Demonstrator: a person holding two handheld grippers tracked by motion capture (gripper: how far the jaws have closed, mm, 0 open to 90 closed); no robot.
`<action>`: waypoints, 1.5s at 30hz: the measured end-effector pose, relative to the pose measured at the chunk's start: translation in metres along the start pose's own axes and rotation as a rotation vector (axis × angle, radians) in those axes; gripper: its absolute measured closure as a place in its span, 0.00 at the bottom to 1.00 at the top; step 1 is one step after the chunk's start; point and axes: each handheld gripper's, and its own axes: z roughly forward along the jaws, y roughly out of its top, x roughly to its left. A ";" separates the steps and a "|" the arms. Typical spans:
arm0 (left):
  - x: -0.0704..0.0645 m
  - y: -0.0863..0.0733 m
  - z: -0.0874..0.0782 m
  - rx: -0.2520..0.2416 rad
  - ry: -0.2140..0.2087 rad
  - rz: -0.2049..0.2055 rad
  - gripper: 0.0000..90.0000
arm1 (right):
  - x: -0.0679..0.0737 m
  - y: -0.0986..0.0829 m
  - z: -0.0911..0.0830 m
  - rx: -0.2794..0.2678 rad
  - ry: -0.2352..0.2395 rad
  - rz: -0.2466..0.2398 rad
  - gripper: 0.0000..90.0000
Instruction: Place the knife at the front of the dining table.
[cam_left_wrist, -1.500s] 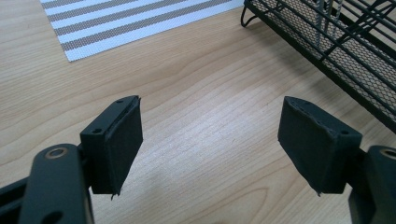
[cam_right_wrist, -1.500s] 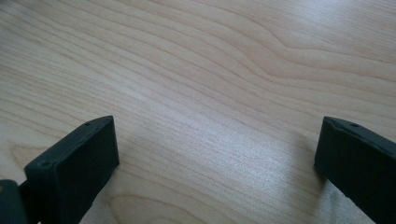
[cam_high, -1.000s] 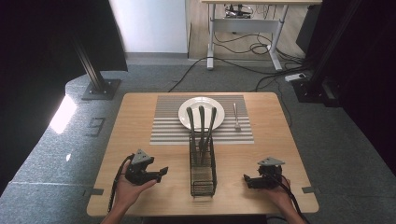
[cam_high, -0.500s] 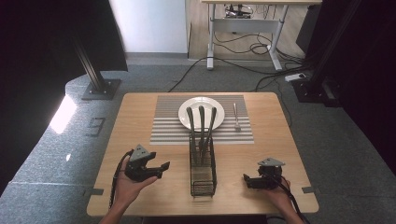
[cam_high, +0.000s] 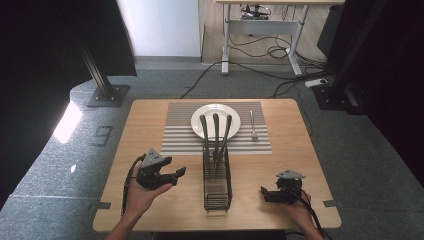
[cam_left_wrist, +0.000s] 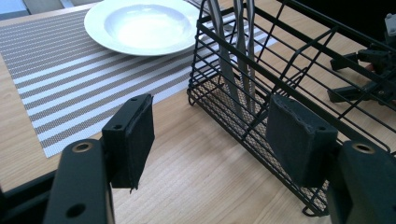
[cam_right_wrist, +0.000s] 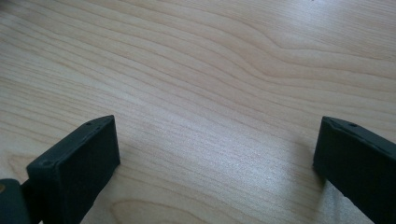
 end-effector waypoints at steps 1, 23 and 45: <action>0.001 0.001 -0.001 -0.013 -0.018 -0.006 0.35 | 0.000 0.000 0.000 0.000 0.000 0.000 0.00; 0.006 0.036 0.032 -0.070 -0.053 -0.038 0.34 | 0.001 0.003 0.003 -0.005 0.019 -0.020 0.02; 0.001 0.072 0.081 -0.043 -0.016 -0.010 0.42 | 0.002 0.002 0.001 -0.008 0.021 -0.021 0.05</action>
